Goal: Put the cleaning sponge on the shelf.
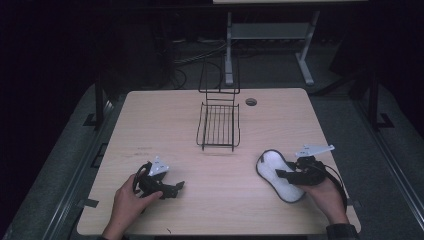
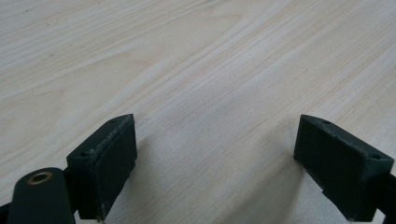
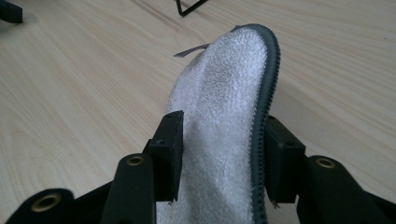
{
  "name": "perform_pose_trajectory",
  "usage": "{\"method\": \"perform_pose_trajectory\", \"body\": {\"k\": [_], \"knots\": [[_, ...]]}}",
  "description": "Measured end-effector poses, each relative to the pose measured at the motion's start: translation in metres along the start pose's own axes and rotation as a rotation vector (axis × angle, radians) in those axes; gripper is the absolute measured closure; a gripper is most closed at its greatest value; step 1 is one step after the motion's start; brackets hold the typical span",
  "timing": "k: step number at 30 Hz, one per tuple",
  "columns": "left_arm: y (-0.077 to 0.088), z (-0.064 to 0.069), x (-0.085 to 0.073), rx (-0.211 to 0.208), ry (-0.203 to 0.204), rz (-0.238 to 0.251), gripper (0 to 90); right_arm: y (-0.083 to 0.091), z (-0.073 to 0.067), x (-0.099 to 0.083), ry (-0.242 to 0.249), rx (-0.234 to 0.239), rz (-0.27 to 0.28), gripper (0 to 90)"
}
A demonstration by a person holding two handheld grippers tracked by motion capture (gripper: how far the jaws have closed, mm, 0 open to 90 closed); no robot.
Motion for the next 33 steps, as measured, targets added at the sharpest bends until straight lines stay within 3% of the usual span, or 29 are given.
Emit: {"method": "perform_pose_trajectory", "body": {"k": [15, 33], "knots": [[0.0, 0.0, 0.0, 0.0, 0.0, 0.0, 12.4, 0.011, -0.008, 0.005, 0.037, 0.036, 0.013, 75.5], [0.0, 0.0, 0.0, 0.0, -0.003, -0.003, 12.4, 0.02, -0.011, 0.014, 0.044, 0.027, 0.045, 75.3]]}}
Point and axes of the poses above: each handheld gripper's, and its own axes: y roughly backward along the jaws, x roughly out of its top, z roughly to its right, the point moved 5 cm from there along -y, roughly forward along the jaws, and after that the axes turned 15 degrees about -z, right-handed, at the moved point
